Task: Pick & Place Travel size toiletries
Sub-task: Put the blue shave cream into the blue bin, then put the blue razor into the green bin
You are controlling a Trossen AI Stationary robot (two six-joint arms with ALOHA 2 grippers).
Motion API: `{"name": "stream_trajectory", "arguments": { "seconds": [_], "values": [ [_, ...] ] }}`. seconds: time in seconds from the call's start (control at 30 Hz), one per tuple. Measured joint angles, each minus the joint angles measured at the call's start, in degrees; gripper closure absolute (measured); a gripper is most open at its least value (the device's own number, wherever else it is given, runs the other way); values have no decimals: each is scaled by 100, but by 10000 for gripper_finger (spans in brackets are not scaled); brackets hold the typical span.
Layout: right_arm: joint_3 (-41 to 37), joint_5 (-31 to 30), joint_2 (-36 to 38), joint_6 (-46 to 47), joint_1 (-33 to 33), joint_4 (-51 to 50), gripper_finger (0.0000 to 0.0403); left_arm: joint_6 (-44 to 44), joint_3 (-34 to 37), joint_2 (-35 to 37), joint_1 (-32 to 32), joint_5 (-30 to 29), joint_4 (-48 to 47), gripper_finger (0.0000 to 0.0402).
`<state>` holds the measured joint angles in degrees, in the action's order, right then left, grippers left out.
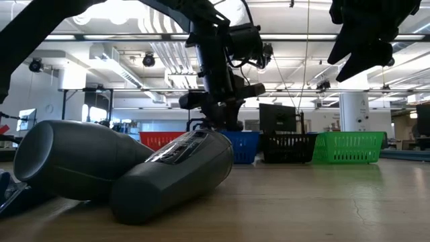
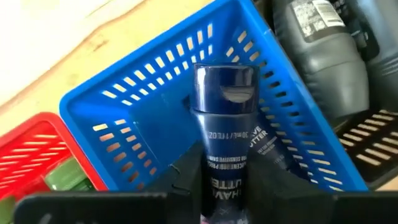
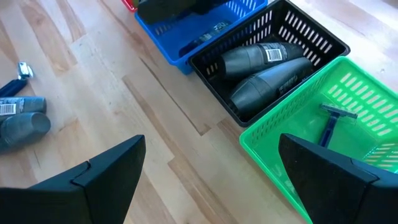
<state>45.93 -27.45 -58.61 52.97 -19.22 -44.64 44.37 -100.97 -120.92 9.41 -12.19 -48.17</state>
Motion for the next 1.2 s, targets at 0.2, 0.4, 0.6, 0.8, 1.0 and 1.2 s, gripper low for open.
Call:
{"name": "stream_trajectory", "arguments": {
  "seconds": [0.2, 0.4, 0.6, 0.8, 1.0, 1.2],
  "values": [
    [0, -19, 0, -2, 0, 0, 37, 97, -20, 2, -2, 73, 9, 250],
    [-11, -19, 0, -2, 0, -4, 37, -362, -238, 151, -64, 138, -276, 194],
    [-11, 9, 0, -89, -2, -8, 37, -2256, -381, 998, -766, 897, -1367, 184],
    [-22, 20, 2, -350, -2, -6, 37, -4583, 264, 1670, -2178, 1266, -1992, 184],
    [-33, 27, 2, -520, -2, -10, 37, -6779, 1682, 1851, -3651, 974, -789, 184],
    [-51, 74, 2, -520, -2, -8, 37, -6424, 2648, 1764, -4470, 1065, 530, 193]
  ]
}}
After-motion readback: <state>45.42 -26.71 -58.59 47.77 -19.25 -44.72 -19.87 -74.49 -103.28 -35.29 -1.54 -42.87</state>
